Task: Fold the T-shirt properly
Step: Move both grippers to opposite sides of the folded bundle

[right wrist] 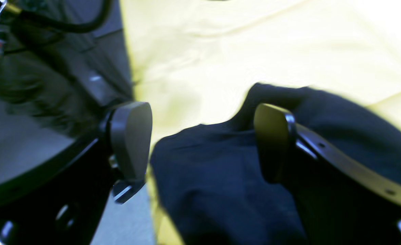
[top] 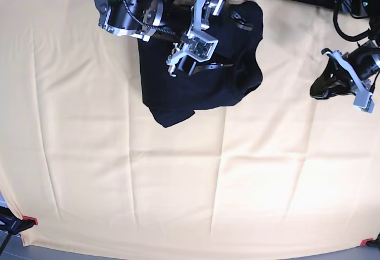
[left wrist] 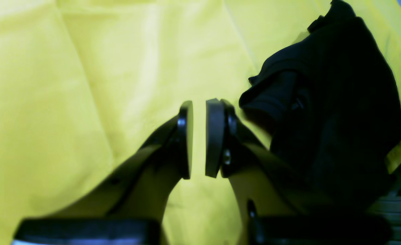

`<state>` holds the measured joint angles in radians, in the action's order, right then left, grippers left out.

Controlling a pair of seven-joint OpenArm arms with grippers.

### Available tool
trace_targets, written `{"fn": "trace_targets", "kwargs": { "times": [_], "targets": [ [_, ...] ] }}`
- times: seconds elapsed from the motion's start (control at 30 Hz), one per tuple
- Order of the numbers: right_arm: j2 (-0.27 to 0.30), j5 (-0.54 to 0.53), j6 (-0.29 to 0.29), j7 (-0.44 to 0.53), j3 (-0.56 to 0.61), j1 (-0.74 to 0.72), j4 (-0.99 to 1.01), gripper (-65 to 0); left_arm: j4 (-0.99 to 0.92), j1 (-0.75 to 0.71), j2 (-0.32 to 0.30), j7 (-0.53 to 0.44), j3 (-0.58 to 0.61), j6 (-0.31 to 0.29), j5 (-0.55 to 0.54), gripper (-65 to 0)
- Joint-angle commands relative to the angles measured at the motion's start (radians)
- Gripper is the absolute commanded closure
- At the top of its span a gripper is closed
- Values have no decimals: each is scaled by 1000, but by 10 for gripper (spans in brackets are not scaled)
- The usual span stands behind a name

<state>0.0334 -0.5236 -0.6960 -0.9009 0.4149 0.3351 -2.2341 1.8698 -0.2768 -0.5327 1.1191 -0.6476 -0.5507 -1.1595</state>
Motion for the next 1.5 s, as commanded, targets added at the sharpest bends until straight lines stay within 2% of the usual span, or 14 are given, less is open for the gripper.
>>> {"fn": "trace_targets", "kwargs": {
  "times": [0.0, 0.07, 0.13, 0.23, 0.3, 0.37, 0.5, 0.57, 0.77, 0.9, 1.0, 1.1, 1.27, 1.47],
  "targets": [
    [-2, -21, -2, 29, -9, -17, -23, -482, 15, 6, -28, -16, -7, -3, -28, -84],
    [1, -21, -2, 29, -35, -40, -23, -479, 15, 6, -49, -14, -7, -5, -32, -3],
    [11, -23, -2, 30, -65, -62, -23, -460, 15, 5, -67, -6, -7, -24, -55, 0],
    [36, -49, -2, 29, -90, -84, -22, -326, 15, 6, -79, 36, -7, -71, -121, 0],
    [51, -43, -2, 35, -89, -84, -22, -271, 15, 5, -80, 42, -7, -78, -137, 0],
    [64, 11, -2, 57, -90, -86, -22, -205, 15, 5, -80, 43, -4, -80, -161, 0],
    [112, 116, 8, 113, -90, -87, -22, -10, 18, 6, -80, 119, 56, -147, -324, 0],
    [140, 148, 8, 124, -90, -99, -22, 0, 29, 6, -80, 162, 121, -147, -324, 0],
    [243, 166, 10, 124, -90, -164, -21, 0, 94, 6, -80, 164, 354, -147, -315, 0],
    [319, 166, 27, 135, -94, -214, 15, 0, 130, 11, -79, 161, 477, -147, -261, 0],
    [352, 161, 34, 150, -103, -266, 98, 0, 142, 11, -80, 123, 554, -147, -157, 0],
    [351, 157, 53, 153, -101, -340, 205, 0, 142, 12, -80, 60, 631, -147, -30, 0],
    [351, 146, 51, 164, -101, -472, 348, 0, 154, 14, -80, 58, 761, -147, 43, 0],
    [343, -5, -2, 158, -99, -564, 577, 0, 157, 70, -80, -15, 846, -147, 234, 0]
  ]
}}
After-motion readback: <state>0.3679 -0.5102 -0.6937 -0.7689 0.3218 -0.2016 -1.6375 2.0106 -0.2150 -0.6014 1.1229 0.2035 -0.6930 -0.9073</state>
